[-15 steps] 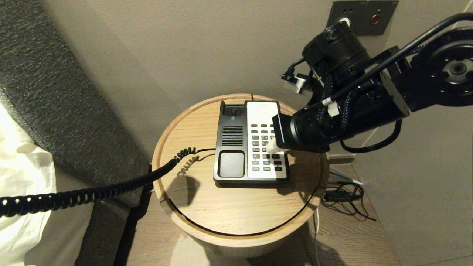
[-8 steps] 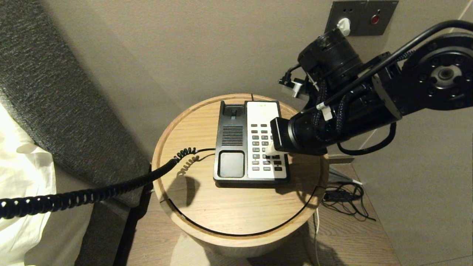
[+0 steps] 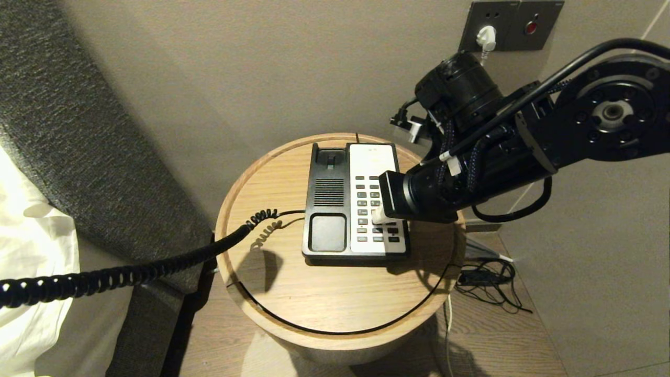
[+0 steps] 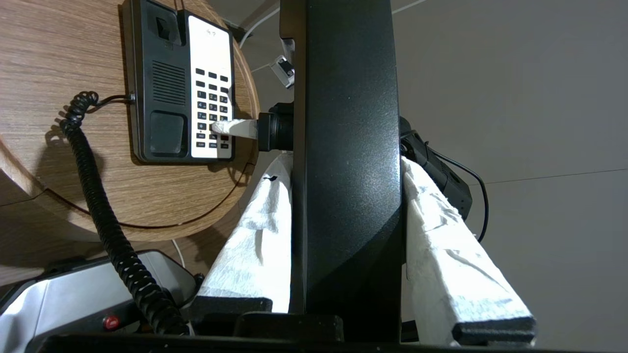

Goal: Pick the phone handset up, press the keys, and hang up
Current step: Dial the number

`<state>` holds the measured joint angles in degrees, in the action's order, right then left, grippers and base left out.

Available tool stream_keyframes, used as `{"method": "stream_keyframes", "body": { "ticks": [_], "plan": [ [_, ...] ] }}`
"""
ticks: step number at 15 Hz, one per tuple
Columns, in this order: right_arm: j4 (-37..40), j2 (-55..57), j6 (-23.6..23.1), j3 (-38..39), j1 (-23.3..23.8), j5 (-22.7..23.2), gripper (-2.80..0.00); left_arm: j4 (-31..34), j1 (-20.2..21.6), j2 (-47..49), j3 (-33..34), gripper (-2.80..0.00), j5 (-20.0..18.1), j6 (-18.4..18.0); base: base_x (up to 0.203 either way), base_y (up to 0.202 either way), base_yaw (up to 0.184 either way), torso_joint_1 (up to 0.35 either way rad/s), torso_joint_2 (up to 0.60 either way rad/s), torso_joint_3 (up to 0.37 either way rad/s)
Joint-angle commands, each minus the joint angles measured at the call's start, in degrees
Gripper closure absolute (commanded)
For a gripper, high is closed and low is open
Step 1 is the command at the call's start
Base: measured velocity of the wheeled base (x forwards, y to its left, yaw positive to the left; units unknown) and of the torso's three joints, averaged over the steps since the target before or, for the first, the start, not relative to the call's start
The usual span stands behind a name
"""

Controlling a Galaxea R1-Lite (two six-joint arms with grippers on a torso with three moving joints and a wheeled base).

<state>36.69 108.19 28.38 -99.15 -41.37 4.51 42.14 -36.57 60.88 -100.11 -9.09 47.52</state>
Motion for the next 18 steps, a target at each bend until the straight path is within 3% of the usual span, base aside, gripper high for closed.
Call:
{"method": "stream_keyframes", "body": {
  "ticks": [1, 13, 18],
  "plan": [
    [0.1, 0.6, -0.1, 0.1, 0.2, -0.1, 0.0, 0.2, 0.0, -0.3, 0.0, 0.0, -0.1, 0.3, 0.0, 0.0, 0.0, 0.0, 0.0, 0.0],
    [0.5, -2.8, 0.3, -1.1, 0.1, -0.1, 0.0, -0.2, 0.0, 0.4, 0.8, 0.0, -0.1, 0.3, 0.0, 0.0, 0.0, 0.0, 0.0, 0.0],
    [1.2, -4.9, 0.4, 2.2, 0.2, -0.3, 0.0, -0.4, -0.1, 0.6, 2.2, 0.0, -0.2, 0.2, 0.0, 0.0, 0.0, 0.0, 0.0, 0.0]
  ]
}}
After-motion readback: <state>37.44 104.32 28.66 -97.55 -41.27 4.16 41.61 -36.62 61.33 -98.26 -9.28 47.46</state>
